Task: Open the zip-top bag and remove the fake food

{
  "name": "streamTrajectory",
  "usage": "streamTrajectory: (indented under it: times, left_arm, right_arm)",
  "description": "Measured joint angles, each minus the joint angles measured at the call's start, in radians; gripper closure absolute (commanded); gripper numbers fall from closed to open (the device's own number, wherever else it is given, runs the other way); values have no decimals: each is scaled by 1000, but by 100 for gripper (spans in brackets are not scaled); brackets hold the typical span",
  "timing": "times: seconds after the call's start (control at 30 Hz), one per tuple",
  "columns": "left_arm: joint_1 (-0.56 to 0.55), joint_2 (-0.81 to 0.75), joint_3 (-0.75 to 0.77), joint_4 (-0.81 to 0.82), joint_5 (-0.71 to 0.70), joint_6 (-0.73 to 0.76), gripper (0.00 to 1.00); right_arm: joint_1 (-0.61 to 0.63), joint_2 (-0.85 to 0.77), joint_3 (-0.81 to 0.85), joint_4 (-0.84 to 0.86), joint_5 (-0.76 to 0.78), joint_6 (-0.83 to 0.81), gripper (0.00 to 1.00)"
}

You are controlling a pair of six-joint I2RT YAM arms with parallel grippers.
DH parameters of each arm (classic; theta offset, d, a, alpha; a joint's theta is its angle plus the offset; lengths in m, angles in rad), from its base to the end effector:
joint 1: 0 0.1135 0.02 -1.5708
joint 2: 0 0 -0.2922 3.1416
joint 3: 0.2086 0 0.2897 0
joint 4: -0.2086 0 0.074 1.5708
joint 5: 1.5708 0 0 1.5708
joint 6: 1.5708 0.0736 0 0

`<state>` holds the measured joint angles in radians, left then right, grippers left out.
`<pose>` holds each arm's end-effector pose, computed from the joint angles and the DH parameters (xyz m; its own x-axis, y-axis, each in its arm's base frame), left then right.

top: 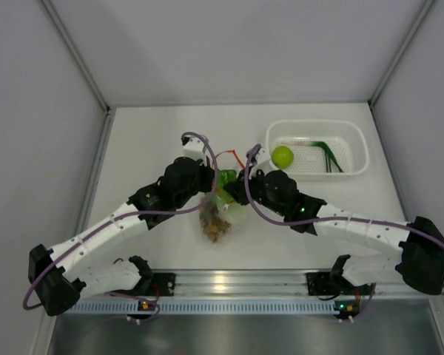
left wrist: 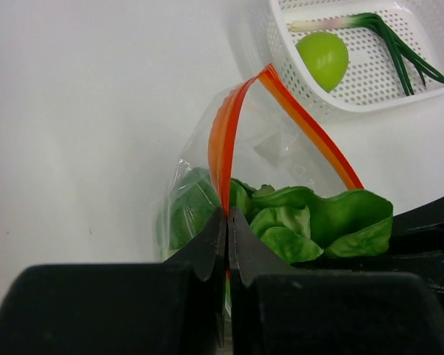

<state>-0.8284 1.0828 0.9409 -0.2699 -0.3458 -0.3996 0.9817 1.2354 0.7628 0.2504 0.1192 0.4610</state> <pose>0.2234 -0.2066 0.3336 -0.4373 -0.0648 -0.8970 0.3399 0.9115 -0.2315 0.2000 0.2836 0.2814 -0.4482 0.1242 -0.8852 -0.6272 0.6620 0.4104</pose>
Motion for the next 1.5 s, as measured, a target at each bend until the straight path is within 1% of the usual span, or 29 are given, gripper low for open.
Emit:
streamTrajectory:
  times: [0.1,0.2,0.37,0.47,0.6,0.77,0.9,1.03,1.17,1.23,1.37,1.5]
  left_arm:
    - [1,4,5,0,21,10,100]
    - [1,4,5,0,23,10,100]
    - [0,3,1,-25,-22,2,100]
    - [0,2,-3,-52,-60,-9,100]
    - [-1,2,-3,-64,-99,-26,100]
    - [-2,12,-3,-74,-104,-43,100]
    - [-2,17,-3,-88,-77,-49,100]
    - [-2,17,2,-99,-55,-53,100]
    - [-2,3,3,-108,-56,-64,100]
    - [-1,-16,3,-108,-55,-68,100]
    - [2,-45,3,-104,-26,-67,100]
    - [2,-47,3,-97,-6,-66,100]
  right_arm:
    - [5,-21,29,-43,32,-49,100]
    - [9,-47,40,-79,99,-66,100]
    - [10,-100,40,-109,237,-48,100]
    - [10,-146,31,-100,280,-23,100]
    - [8,-219,-22,-44,287,0,100]
    - [8,-243,-77,52,234,2,100]
    - [6,-238,-105,134,171,0,100]
    - [-11,-201,-112,237,48,4,100]
    - [-18,-160,-112,298,-73,4,100]
    - [-18,-146,-112,328,-110,7,100]
    - [-18,-139,-114,418,-129,11,100]
    - [-18,-139,-114,454,-120,2,100]
